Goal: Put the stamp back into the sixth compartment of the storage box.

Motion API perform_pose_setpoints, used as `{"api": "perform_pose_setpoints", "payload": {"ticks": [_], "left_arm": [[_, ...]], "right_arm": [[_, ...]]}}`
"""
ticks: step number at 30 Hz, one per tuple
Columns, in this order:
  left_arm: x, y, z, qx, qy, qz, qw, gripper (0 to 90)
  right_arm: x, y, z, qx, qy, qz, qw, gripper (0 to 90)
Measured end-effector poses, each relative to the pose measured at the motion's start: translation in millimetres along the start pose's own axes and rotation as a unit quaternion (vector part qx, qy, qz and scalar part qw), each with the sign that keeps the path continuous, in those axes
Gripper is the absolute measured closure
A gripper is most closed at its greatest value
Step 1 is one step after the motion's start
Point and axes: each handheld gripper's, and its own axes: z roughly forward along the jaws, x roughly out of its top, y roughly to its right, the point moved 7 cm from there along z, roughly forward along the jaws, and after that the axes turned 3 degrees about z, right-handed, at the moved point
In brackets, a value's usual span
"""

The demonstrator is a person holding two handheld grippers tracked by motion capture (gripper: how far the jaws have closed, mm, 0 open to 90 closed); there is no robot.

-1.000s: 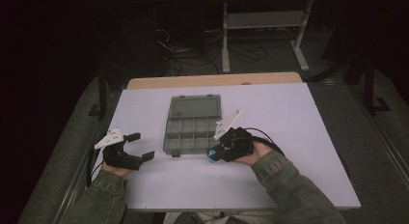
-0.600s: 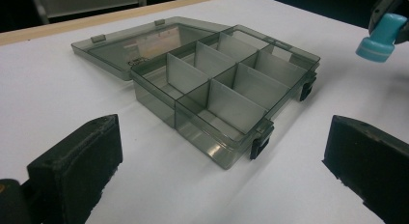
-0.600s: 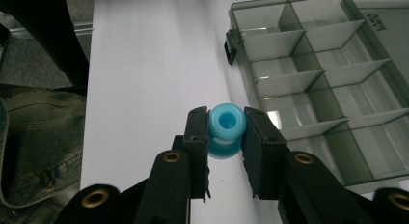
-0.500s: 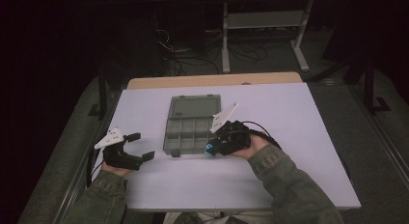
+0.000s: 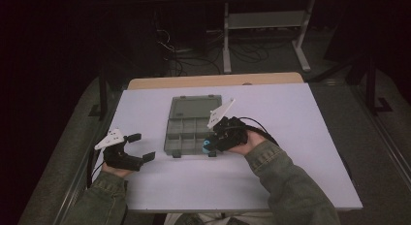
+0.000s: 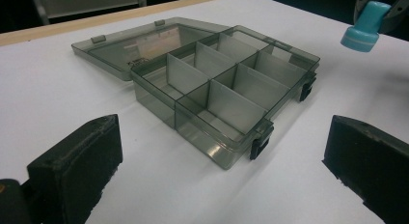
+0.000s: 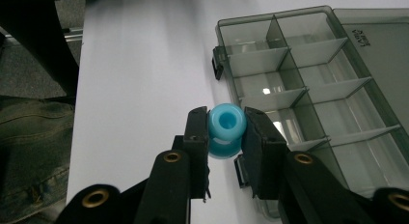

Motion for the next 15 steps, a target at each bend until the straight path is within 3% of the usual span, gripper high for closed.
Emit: {"api": "perform_pose_setpoints", "payload": {"ticks": [15], "left_arm": [[-0.2, -0.3, -0.1, 0.001, -0.002, 0.001, 1.0000, 0.0]], "right_arm": [[9.7, 7.3, 8.9, -0.003, -0.006, -0.002, 1.0000, 71.2]]}}
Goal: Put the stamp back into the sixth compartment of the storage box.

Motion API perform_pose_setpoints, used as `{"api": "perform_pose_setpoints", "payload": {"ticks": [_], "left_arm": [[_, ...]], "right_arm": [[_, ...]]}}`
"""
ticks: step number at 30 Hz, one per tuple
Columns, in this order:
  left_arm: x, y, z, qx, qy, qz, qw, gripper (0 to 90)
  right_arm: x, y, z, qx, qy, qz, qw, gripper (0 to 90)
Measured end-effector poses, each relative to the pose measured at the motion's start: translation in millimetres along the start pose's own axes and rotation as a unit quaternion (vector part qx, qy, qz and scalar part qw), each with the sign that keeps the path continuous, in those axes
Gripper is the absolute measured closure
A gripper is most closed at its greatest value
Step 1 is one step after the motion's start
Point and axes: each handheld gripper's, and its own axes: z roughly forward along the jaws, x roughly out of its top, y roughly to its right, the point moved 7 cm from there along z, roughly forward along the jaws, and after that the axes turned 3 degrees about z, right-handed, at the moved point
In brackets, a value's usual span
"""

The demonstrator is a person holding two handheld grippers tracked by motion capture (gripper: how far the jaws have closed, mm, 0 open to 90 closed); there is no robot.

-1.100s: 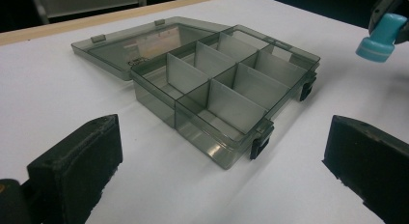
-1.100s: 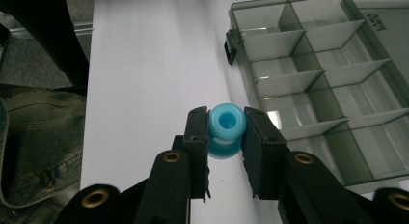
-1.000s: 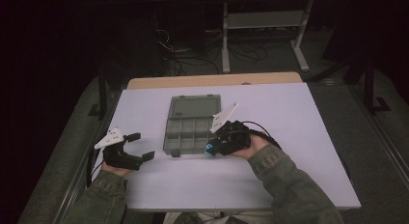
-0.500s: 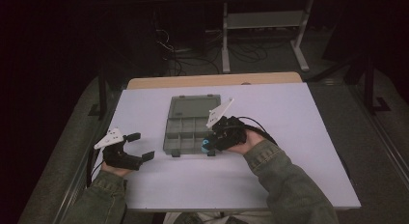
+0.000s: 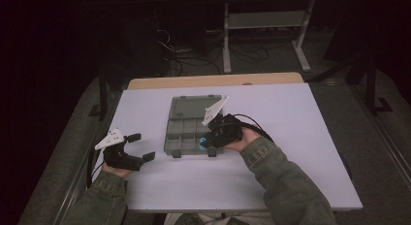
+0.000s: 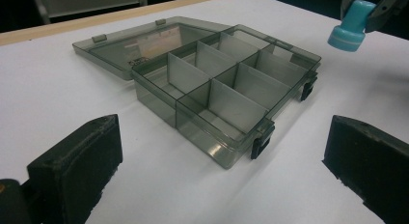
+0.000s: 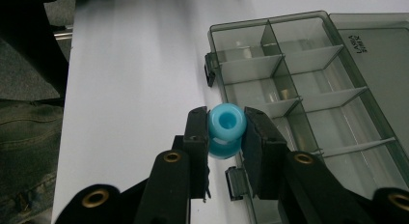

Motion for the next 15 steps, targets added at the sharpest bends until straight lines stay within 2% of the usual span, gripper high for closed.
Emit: {"api": "perform_pose_setpoints", "payload": {"ticks": [15], "left_arm": [[0.2, 0.1, -0.1, -0.001, 0.001, 0.000, 1.0000, 0.0]], "right_arm": [[13.3, 6.1, 4.8, 0.001, -0.004, -0.006, 1.0000, 71.2]]}}
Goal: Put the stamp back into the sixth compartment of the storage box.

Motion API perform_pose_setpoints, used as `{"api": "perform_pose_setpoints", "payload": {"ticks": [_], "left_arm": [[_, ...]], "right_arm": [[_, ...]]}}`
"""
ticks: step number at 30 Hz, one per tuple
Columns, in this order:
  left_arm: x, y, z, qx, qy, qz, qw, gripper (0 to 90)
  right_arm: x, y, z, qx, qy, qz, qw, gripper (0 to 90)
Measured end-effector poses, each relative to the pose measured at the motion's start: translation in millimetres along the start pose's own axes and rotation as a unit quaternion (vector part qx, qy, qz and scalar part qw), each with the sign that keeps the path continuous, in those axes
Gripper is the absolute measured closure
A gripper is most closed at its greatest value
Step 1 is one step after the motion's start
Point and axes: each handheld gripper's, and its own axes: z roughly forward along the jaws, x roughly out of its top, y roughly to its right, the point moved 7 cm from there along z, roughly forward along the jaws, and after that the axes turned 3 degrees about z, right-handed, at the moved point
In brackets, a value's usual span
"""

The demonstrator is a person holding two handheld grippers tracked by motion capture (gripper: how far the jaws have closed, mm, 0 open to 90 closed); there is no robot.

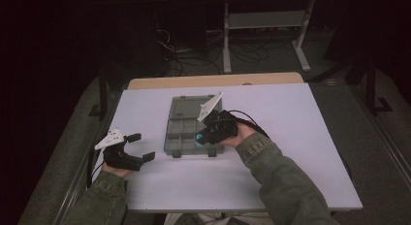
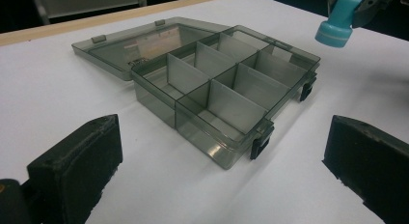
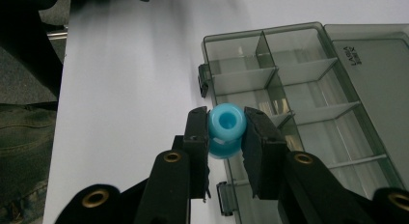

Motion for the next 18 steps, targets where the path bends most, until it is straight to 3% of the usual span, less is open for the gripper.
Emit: {"api": "perform_pose_setpoints", "payload": {"ticks": [18], "left_arm": [[0.3, 0.1, -0.7, 0.000, 0.001, -0.001, 1.0000, 0.0]], "right_arm": [[12.9, 2.5, 24.8, 0.007, -0.018, -0.010, 0.9998, 71.2]]}}
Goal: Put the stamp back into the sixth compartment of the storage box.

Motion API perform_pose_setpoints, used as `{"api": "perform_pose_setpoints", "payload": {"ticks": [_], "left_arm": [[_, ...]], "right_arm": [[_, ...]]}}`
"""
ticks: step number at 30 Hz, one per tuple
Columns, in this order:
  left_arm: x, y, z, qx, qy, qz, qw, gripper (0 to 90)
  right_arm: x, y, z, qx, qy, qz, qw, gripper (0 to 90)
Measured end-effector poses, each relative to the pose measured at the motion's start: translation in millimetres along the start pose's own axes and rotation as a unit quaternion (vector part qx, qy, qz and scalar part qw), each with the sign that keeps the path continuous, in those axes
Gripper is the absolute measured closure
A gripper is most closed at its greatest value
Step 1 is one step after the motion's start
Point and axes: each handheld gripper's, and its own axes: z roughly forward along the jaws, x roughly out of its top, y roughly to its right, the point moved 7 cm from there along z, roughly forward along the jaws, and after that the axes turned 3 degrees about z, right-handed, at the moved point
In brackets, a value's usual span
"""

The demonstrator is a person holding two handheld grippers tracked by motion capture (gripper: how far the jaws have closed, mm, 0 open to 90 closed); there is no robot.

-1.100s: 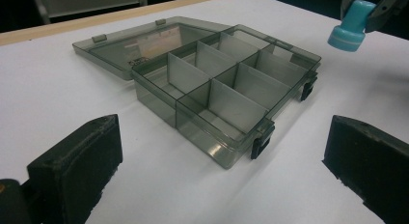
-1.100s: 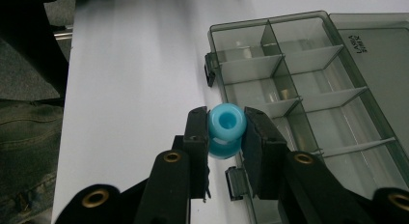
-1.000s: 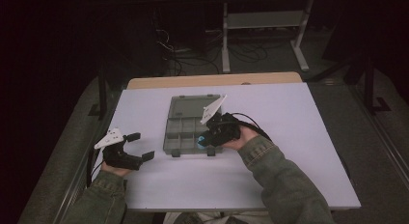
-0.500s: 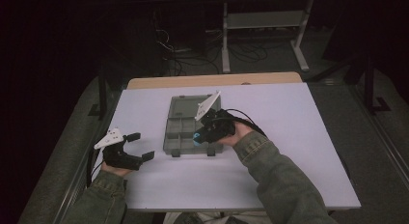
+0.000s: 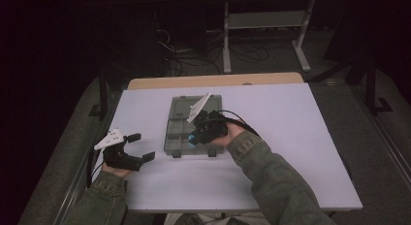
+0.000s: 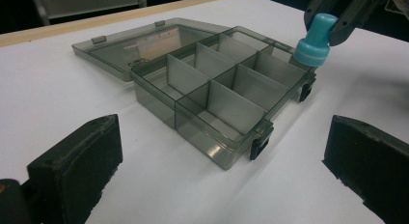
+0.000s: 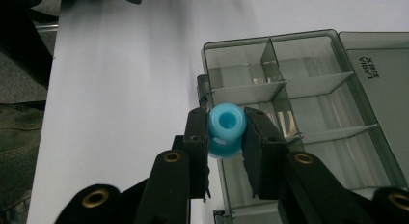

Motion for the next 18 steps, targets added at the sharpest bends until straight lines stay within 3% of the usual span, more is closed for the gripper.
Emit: {"api": "perform_pose_setpoints", "payload": {"ticks": [18], "left_arm": [[-0.1, 0.1, 0.0, 0.000, 0.000, -0.002, 1.0000, 0.0]], "right_arm": [[2.3, 16.5, 19.2, -0.005, -0.005, 0.014, 0.9999, 71.2]]}}
